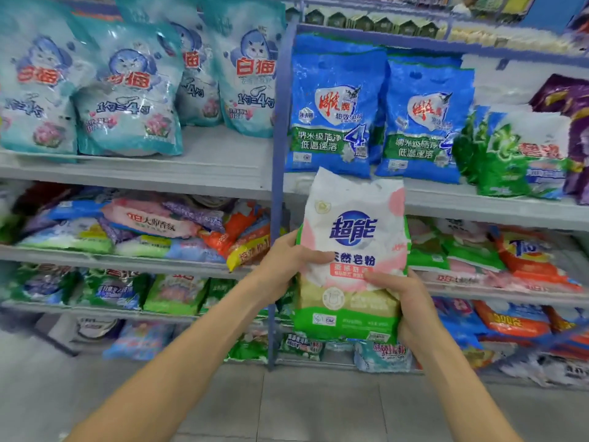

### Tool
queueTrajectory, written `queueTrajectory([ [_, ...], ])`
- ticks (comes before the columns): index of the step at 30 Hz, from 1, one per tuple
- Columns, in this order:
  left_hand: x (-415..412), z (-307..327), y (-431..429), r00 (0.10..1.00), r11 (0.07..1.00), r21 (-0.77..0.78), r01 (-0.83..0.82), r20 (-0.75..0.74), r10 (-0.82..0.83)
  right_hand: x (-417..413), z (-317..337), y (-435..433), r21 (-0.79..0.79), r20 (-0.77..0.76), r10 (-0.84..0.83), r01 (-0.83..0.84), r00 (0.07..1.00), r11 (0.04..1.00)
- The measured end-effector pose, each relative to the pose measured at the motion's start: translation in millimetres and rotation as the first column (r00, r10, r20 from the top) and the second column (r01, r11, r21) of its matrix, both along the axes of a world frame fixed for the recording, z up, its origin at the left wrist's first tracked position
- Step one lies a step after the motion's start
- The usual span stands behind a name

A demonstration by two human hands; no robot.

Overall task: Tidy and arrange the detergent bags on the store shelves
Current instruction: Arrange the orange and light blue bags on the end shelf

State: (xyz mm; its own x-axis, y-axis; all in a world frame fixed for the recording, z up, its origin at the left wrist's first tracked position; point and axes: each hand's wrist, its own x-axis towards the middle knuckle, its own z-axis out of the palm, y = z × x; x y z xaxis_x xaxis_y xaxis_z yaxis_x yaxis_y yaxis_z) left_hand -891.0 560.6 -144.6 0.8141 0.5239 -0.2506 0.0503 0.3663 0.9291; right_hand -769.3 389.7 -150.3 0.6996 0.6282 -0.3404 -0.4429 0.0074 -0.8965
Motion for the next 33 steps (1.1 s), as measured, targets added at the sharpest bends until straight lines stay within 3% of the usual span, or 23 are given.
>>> queueTrajectory([
  [10, 34, -83, -10, 0.983, 0.986, -0.039, -0.161, -0.096, 0.156, 58, -55, 16, -0.154, -0.005, 0.203, -0.201, 0.979, 0.967],
  [18, 59, -135, 44, 0.941, 0.949, 0.064, -0.309, -0.120, 0.315, 71, -111, 69, -0.150, 0.024, 0.205, -0.200, 0.978, 0.968],
  [27, 88, -136, 66, 0.945, 0.874, 0.401, -0.274, -0.055, 0.322, 110, -106, 124, -0.111, 0.174, 0.140, -0.122, 0.975, 0.986],
  [31, 101, -153, 79, 0.922, 0.804, 0.548, -0.230, -0.142, 0.360, 135, -117, 174, -0.193, 0.256, 0.142, -0.093, 0.956, 0.977],
  [33, 107, -161, 80, 0.901, 0.742, 0.647, -0.173, -0.200, 0.385, 141, -128, 195, -0.338, 0.426, 0.184, -0.033, 0.886, 0.941],
])
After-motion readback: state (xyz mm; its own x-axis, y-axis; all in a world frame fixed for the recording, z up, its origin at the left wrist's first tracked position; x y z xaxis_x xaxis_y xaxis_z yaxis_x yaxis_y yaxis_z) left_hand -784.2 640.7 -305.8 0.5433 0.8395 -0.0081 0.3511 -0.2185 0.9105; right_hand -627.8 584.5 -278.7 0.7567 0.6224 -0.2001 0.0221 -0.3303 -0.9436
